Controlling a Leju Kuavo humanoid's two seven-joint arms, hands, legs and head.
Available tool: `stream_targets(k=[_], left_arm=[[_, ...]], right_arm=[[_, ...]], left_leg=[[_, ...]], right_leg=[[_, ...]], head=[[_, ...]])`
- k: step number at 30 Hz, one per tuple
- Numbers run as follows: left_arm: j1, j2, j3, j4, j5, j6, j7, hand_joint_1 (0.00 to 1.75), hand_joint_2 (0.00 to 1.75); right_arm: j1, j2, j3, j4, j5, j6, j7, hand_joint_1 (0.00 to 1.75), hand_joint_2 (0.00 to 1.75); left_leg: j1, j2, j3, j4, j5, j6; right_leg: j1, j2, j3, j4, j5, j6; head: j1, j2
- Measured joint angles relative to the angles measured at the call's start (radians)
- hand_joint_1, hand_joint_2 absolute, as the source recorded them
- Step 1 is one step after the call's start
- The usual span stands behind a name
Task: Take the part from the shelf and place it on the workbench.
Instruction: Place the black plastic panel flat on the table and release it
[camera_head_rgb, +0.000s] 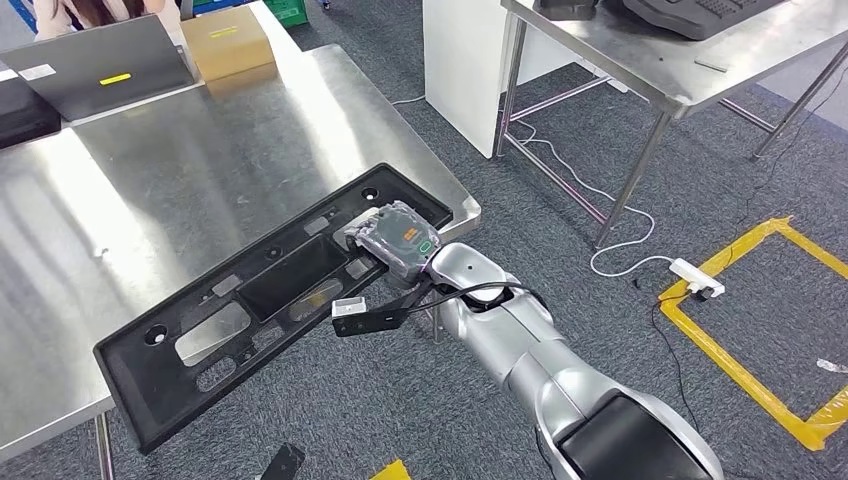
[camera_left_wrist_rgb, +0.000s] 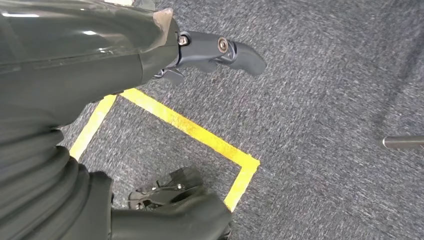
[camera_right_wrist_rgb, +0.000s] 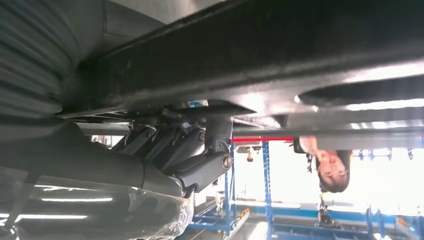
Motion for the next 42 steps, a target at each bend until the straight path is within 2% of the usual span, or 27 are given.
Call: stream_targets(k=[1,2,4,5,6,7,10,12,14,15,16,17,19,21,22,24,26,27,29,30,31,32,33,35,36,38,42], left_arm=[[0.001,0.000,0.001,0.000,0.000,0.000,0.000,0.00,1.75],[0.002,0.001,0.003,0.000,0.000,0.001,0.000,0.00,1.75],[0.002,0.002,0.005,0.000,0.000,0.002,0.000,0.00,1.75],[0.002,0.002,0.006,0.000,0.000,0.002,0.000,0.00,1.75],[0.001,0.002,0.007,0.000,0.000,0.002,0.000,0.00,1.75],[0.001,0.002,0.007,0.000,0.000,0.002,0.000,0.00,1.75],[0.001,0.002,0.008,0.000,0.001,0.002,-0.001,0.00,1.75],[0.001,0.002,0.008,0.000,0.001,0.002,-0.002,0.00,1.75],[0.001,0.001,0.008,0.000,-0.002,0.000,-0.004,0.00,1.75],[0.002,0.001,0.008,0.000,-0.004,0.000,-0.005,0.00,1.75],[0.003,0.001,0.008,0.000,-0.006,-0.001,-0.006,0.00,1.75],[0.004,0.001,0.008,0.000,-0.007,-0.002,-0.007,0.00,1.75],[0.004,0.000,0.008,0.000,-0.009,-0.003,-0.010,0.00,1.75],[0.004,-0.001,0.008,0.000,-0.012,-0.004,-0.013,0.00,1.75],[0.005,-0.001,0.009,0.000,-0.014,-0.004,-0.015,0.00,1.75],[0.007,-0.001,0.010,0.000,-0.019,-0.006,-0.019,0.00,1.75],[0.009,0.000,0.014,0.000,-0.021,-0.006,-0.022,0.00,1.75],[0.010,0.000,0.016,0.000,-0.023,-0.006,-0.023,0.00,1.75],[0.010,0.000,0.018,0.000,-0.026,-0.007,-0.024,0.00,1.75],[0.010,0.000,0.018,0.000,-0.028,-0.008,-0.024,0.00,1.75],[0.011,0.000,0.018,0.000,-0.030,-0.009,-0.025,0.00,1.75],[0.011,0.000,0.018,0.000,-0.033,-0.009,-0.026,0.00,1.75],[0.011,0.001,0.018,0.000,-0.036,-0.009,-0.027,0.00,1.75],[0.010,0.002,0.019,0.000,-0.042,-0.010,-0.031,0.00,1.75],[0.009,0.002,0.019,0.000,-0.044,-0.011,-0.033,0.00,1.75],[0.008,0.001,0.019,0.000,-0.048,-0.013,-0.036,0.00,1.75],[0.008,0.000,0.020,0.000,-0.051,-0.015,-0.038,0.00,1.75]], right_arm=[[0.001,0.000,0.002,0.001,0.000,0.002,0.000,1.66,1.75],[0.002,0.000,0.004,0.001,0.000,0.002,0.000,1.66,1.75],[0.000,0.001,0.006,0.002,0.000,0.002,0.000,1.66,1.75],[-0.002,0.002,0.007,0.002,0.000,0.002,0.000,1.66,1.75],[-0.004,0.003,0.008,0.002,-0.001,0.002,-0.001,1.66,1.75],[-0.005,0.004,0.008,0.002,-0.002,0.002,-0.001,1.66,1.75],[-0.007,0.004,0.010,0.002,-0.005,0.002,-0.001,1.66,1.75],[-0.011,0.003,0.011,0.002,-0.011,0.002,-0.001,1.66,1.75],[-0.012,0.000,0.011,0.005,-0.018,0.002,0.000,1.66,1.75],[-0.012,-0.003,0.011,0.008,-0.020,0.002,0.002,1.66,1.75],[-0.011,-0.006,0.011,0.011,-0.021,0.002,0.002,1.66,1.75],[-0.011,-0.009,0.011,0.014,-0.023,0.002,0.003,1.66,1.75],[-0.013,-0.015,0.010,0.020,-0.029,0.002,0.003,1.66,1.75],[-0.019,-0.019,0.007,0.025,-0.036,0.001,0.004,1.66,1.75],[-0.023,-0.021,0.006,0.029,-0.038,0.000,0.006,1.66,1.75],[-0.029,-0.027,0.003,0.036,-0.040,0.000,0.014,1.66,1.75],[-0.036,-0.034,-0.003,0.044,-0.045,0.000,0.021,1.66,1.75],[-0.039,-0.037,-0.006,0.048,-0.046,0.000,0.024,1.66,1.75],[-0.044,-0.048,-0.014,0.059,-0.046,-0.001,0.032,1.66,1.75],[-0.044,-0.054,-0.017,0.065,-0.046,-0.001,0.036,1.66,1.75],[-0.043,-0.061,-0.020,0.071,-0.046,-0.001,0.041,1.66,1.75],[-0.042,-0.068,-0.023,0.076,-0.046,-0.001,0.046,1.66,1.75],[-0.042,-0.076,-0.026,0.081,-0.045,-0.001,0.051,1.66,1.75],[-0.045,-0.093,-0.036,0.089,-0.043,-0.001,0.062,1.66,1.75],[-0.048,-0.102,-0.041,0.092,-0.041,-0.001,0.068,1.66,1.75],[-0.055,-0.122,-0.051,0.099,-0.040,0.000,0.078,1.66,1.75],[-0.062,-0.159,-0.076,0.113,-0.040,0.000,0.093,1.66,1.75]], left_leg=[[0.000,0.001,-0.012,0.015,0.007,0.000],[0.000,0.003,-0.001,-0.016,0.034,0.002],[-0.002,0.019,0.066,-0.156,0.104,0.007],[-0.004,0.027,0.095,-0.217,0.126,0.010],[-0.007,0.032,0.113,-0.254,0.136,0.014],[-0.011,0.032,0.118,-0.266,0.134,0.018],[-0.013,0.014,0.121,-0.273,0.141,0.037],[-0.011,0.004,0.127,-0.281,0.146,0.051],[-0.014,-0.007,0.127,-0.281,0.147,0.057],[-0.015,-0.013,0.127,-0.280,0.147,0.058],[-0.017,-0.021,0.127,-0.280,0.147,0.059],[-0.019,-0.028,0.127,-0.280,0.147,0.059],[-0.022,-0.042,0.128,-0.279,0.147,0.058],[-0.026,-0.051,0.126,-0.276,0.145,0.055],[-0.027,-0.053,0.124,-0.275,0.145,0.052],[-0.024,-0.056,0.121,-0.274,0.144,0.042],[-0.022,-0.042,0.110,-0.250,0.126,0.031],[-0.020,-0.030,0.093,-0.213,0.103,0.026],[-0.014,-0.008,0.031,-0.083,0.039,0.013],[-0.010,-0.004,-0.001,-0.021,0.017,0.008],[-0.006,-0.001,-0.021,0.015,0.010,0.003],[-0.003,0.002,-0.021,0.007,0.026,0.000],[0.001,0.006,0.003,-0.043,0.058,-0.002],[0.005,0.019,0.077,-0.189,0.123,-0.004],[0.004,0.021,0.104,-0.242,0.140,-0.001],[0.000,0.017,0.118,-0.272,0.143,0.006],[-0.014,0.008,0.116,-0.273,0.145,0.018]], right_leg=[[0.001,-0.003,0.001,0.000,-0.001,-0.001],[0.002,-0.006,0.002,0.000,-0.002,-0.002],[0.004,-0.011,0.007,0.000,-0.004,-0.002],[0.007,-0.014,0.008,0.000,-0.005,-0.001],[0.010,-0.016,0.008,-0.001,-0.006,0.001],[0.013,-0.019,0.009,-0.002,-0.007,0.004],[0.014,-0.027,0.008,0.002,-0.015,0.019],[0.014,-0.018,-0.024,0.074,-0.053,0.019],[0.013,-0.006,-0.091,0.217,-0.110,0.011],[0.013,-0.003,-0.122,0.276,-0.127,0.010],[0.014,-0.001,-0.137,0.301,-0.130,0.012],[0.015,0.002,-0.129,0.280,-0.115,0.016],[0.017,0.013,-0.063,0.138,-0.054,0.021],[0.019,0.023,-0.005,0.018,-0.011,0.016],[0.021,0.026,0.005,-0.004,-0.004,0.012],[0.020,0.020,0.007,-0.010,0.000,0.004],[0.013,0.013,0.012,-0.016,0.005,-0.006],[0.009,0.010,0.015,-0.019,0.006,-0.010],[0.008,0.003,0.016,-0.019,0.005,-0.013],[0.008,-0.001,0.016,-0.019,0.005,-0.013],[0.007,-0.005,0.016,-0.019,0.004,-0.013],[0.007,-0.010,0.016,-0.019,0.004,-0.013],[0.006,-0.013,0.017,-0.018,0.003,-0.012],[0.009,-0.018,0.018,-0.017,0.000,-0.005],[0.011,-0.020,0.017,-0.016,-0.003,-0.001],[0.022,-0.022,0.016,-0.013,-0.007,0.002],[0.022,-0.028,0.017,-0.018,-0.005,0.008]], head=[[0.000,0.000],[0.000,0.000],[0.000,0.000],[0.000,0.000],[0.000,0.000],[0.001,0.000],[0.001,0.000],[0.003,0.000],[0.005,0.000],[0.005,0.000],[0.006,0.000],[0.006,0.000],[0.006,0.000],[0.005,0.000],[0.004,0.000],[0.004,0.000],[0.002,0.000],[0.000,0.000],[-0.005,0.000],[-0.005,0.000],[-0.005,0.000],[-0.005,0.000],[-0.005,0.000],[-0.005,0.000],[-0.004,0.000],[-0.002,0.000],[-0.001,0.000]])
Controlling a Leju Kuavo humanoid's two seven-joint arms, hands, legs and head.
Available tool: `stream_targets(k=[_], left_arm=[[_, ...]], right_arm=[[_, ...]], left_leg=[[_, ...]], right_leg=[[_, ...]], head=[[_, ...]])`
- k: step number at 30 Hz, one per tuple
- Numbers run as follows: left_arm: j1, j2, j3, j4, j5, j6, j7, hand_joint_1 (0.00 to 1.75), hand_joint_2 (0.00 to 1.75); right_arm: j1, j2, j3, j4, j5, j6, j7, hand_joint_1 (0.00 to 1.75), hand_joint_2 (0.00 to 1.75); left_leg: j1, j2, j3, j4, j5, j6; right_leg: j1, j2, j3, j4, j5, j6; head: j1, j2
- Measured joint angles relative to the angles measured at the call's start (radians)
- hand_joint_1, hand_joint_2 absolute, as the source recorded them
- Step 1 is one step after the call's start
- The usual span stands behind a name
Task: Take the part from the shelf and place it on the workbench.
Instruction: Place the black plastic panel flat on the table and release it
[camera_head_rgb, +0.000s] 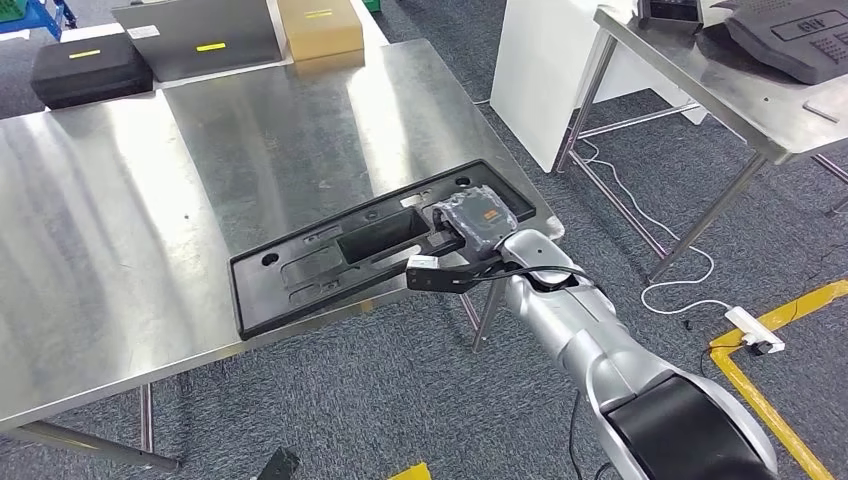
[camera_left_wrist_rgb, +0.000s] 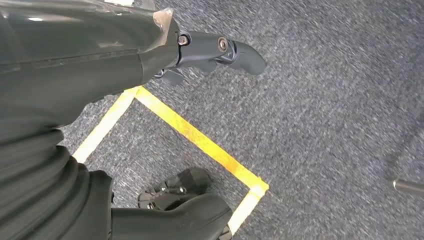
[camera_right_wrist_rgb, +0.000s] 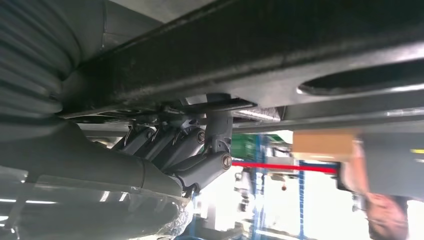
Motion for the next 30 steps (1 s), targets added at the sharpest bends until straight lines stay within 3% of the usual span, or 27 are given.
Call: stream_targets(k=[3,8,30], left_arm=[[0.000,0.001,0.003,0.000,0.000,0.000,0.000,0.00,1.75],[0.000,0.001,0.006,0.000,-0.001,0.000,0.000,0.00,1.75],[0.002,0.003,0.018,0.000,-0.008,0.000,-0.008,0.00,1.75]], right_arm=[[-0.007,-0.015,-0.012,0.010,0.005,0.000,0.005,1.66,1.75],[-0.013,-0.026,-0.021,0.022,0.008,0.004,0.006,1.66,1.75],[-0.017,-0.038,-0.042,0.044,0.041,-0.013,0.015,1.66,1.75]], left_leg=[[-0.005,0.000,-0.001,0.000,-0.001,0.009],[-0.006,0.000,-0.001,0.000,0.000,0.013],[-0.002,0.000,-0.001,0.000,0.001,0.015]], right_leg=[[-0.003,-0.001,0.002,-0.006,0.004,0.006],[-0.004,-0.001,0.004,-0.010,0.006,0.010],[-0.003,-0.001,0.003,-0.010,0.008,0.014]], head=[[0.000,0.000],[0.000,0.000],[0.000,0.000]])
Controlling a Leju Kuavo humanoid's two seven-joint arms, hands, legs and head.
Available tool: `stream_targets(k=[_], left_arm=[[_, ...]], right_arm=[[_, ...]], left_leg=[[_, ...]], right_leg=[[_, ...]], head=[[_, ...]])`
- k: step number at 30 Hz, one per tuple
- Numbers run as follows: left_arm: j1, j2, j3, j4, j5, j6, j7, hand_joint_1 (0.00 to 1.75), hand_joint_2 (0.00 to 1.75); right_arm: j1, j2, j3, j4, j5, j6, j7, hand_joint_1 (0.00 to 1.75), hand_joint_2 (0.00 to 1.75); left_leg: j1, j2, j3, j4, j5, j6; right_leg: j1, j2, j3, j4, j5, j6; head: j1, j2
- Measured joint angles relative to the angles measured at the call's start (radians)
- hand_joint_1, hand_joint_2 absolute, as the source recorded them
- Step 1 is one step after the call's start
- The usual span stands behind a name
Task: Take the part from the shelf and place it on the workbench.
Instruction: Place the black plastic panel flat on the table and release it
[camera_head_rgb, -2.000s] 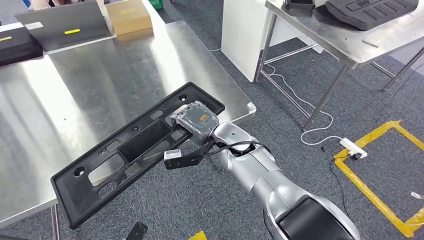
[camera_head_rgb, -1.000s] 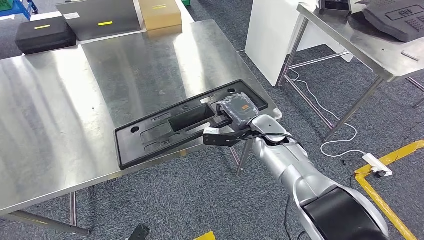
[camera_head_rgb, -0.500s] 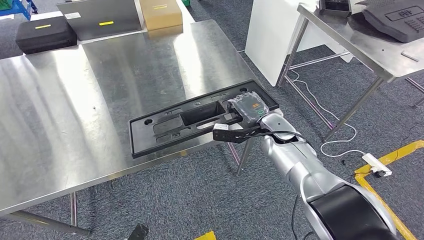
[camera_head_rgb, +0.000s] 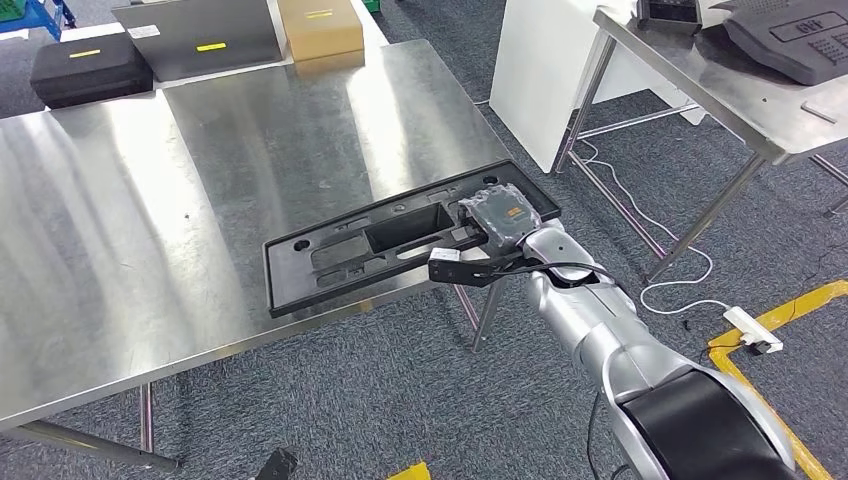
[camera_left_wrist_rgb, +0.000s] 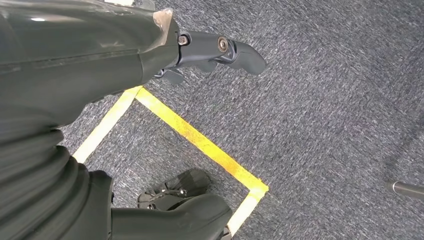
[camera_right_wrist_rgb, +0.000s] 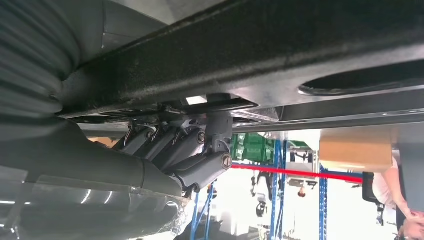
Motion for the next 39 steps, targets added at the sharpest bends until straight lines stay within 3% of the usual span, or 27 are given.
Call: stream_targets(k=[7,14,23,39], left_arm=[[0.003,0.000,0.011,0.000,-0.003,0.001,0.000,0.00,1.75],[0.007,0.000,0.013,0.000,-0.011,0.003,0.001,0.00,1.75],[0.007,0.000,0.028,0.000,-0.013,0.006,0.005,0.00,1.75],[0.011,0.000,0.039,0.000,-0.020,0.006,0.019,0.00,1.75]], right_arm=[[0.000,-0.011,-0.025,0.002,0.013,-0.062,0.057,1.66,1.75],[0.010,-0.002,-0.044,0.003,0.040,-0.082,0.009,1.66,1.75],[0.014,0.038,-0.048,0.003,0.042,-0.072,0.000,1.66,1.75],[0.014,0.043,-0.093,0.003,0.022,-0.041,0.013,1.66,1.75]], left_leg=[[0.000,0.000,0.000,0.000,0.000,0.000],[0.000,0.000,0.000,0.000,0.000,0.000],[0.001,0.000,0.000,0.000,0.000,0.000],[0.001,0.000,-0.001,0.000,0.000,0.000]], right_leg=[[0.000,0.000,0.000,0.000,0.000,0.000],[0.000,0.000,0.000,0.000,0.000,0.000],[0.000,0.000,0.000,0.000,0.000,0.000],[0.000,0.000,0.000,0.000,0.000,0.000]], head=[[0.000,0.000],[0.000,0.000],[0.000,0.000],[0.000,0.000]])
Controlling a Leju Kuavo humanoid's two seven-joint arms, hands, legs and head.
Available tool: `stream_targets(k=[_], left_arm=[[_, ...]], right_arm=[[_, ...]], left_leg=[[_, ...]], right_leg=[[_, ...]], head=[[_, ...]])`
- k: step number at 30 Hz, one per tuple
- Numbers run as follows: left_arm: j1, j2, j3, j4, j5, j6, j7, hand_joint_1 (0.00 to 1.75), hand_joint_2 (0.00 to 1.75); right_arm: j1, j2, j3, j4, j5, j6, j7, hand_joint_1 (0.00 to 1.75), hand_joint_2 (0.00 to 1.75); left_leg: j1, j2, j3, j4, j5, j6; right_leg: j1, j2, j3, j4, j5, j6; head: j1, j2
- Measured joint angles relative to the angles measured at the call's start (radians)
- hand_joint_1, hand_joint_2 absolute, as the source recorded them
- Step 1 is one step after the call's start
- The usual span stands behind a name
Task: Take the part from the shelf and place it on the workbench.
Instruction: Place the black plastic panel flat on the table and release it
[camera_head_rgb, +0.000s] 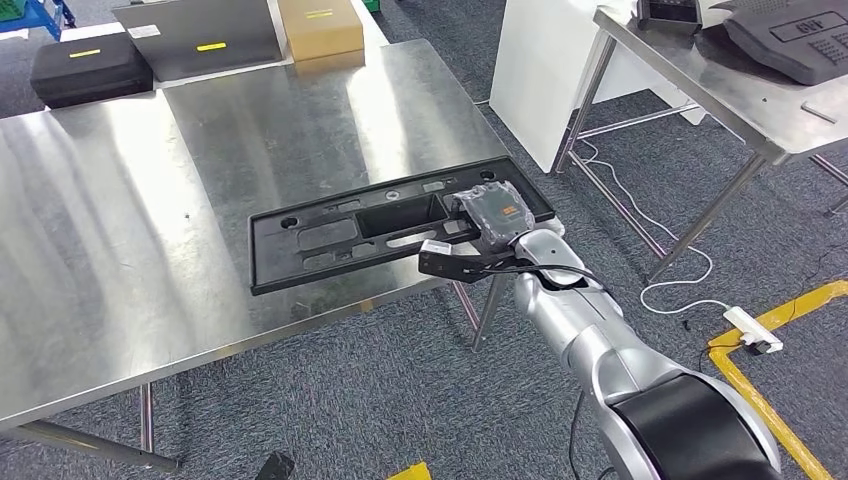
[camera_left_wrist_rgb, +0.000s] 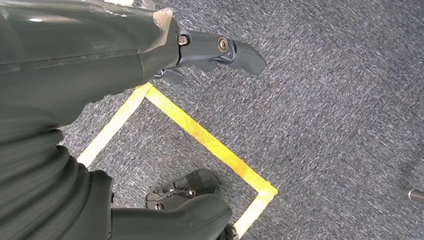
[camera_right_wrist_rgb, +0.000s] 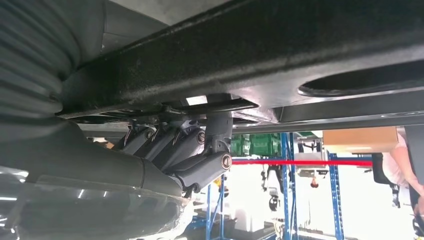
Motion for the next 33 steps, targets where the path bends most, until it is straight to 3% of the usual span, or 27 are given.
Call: stream_targets(k=[27,33], left_arm=[[0.000,0.000,0.013,0.000,-0.014,-0.006,0.003,0.00,1.75],[0.000,0.001,0.015,0.000,-0.014,-0.006,0.003,0.00,1.75]], right_arm=[[-0.001,0.001,-0.007,0.000,0.048,-0.015,0.004,1.66,1.75],[-0.001,0.010,-0.006,0.000,0.055,-0.009,-0.005,1.66,1.75]], left_leg=[[-0.004,0.000,-0.001,0.001,-0.001,0.001],[-0.009,-0.001,-0.004,0.005,-0.005,0.012]], right_leg=[[-0.006,0.000,0.000,-0.001,0.000,0.001],[-0.017,-0.002,0.003,-0.002,0.001,0.013]], head=[[0.000,0.000],[0.000,0.000]])
